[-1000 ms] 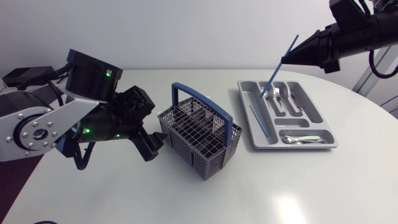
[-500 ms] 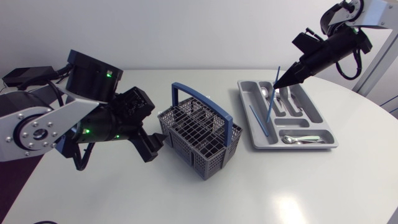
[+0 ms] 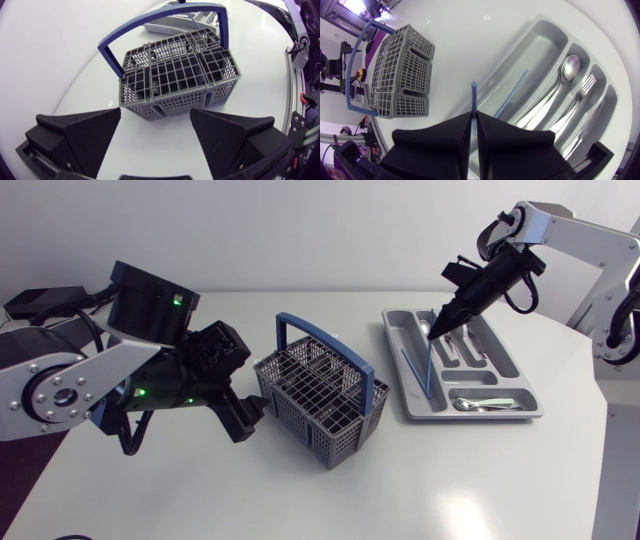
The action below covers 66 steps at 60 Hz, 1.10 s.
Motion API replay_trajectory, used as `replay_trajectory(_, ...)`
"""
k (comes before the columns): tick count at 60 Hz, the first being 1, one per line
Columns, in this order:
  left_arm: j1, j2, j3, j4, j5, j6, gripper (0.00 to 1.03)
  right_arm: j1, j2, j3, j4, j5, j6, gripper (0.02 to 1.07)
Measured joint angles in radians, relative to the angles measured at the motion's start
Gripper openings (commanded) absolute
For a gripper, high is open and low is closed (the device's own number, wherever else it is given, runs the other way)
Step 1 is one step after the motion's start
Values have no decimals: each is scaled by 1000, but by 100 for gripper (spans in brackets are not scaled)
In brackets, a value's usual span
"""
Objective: Unload the cutlery basket into the drawer organizer.
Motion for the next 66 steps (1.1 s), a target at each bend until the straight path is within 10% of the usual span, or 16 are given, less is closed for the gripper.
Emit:
replay_trajectory(24, 0, 0, 0, 0, 0, 0, 97, 35, 101, 59, 1, 14, 114, 10)
replay_trajectory(40, 0, 0, 0, 1, 0, 0, 97, 35, 118, 40, 119, 64, 164, 104)
replay_trajectory(66, 31, -15, -18, 19, 0, 0, 97, 110, -491, -640, 622, -13, 155, 101)
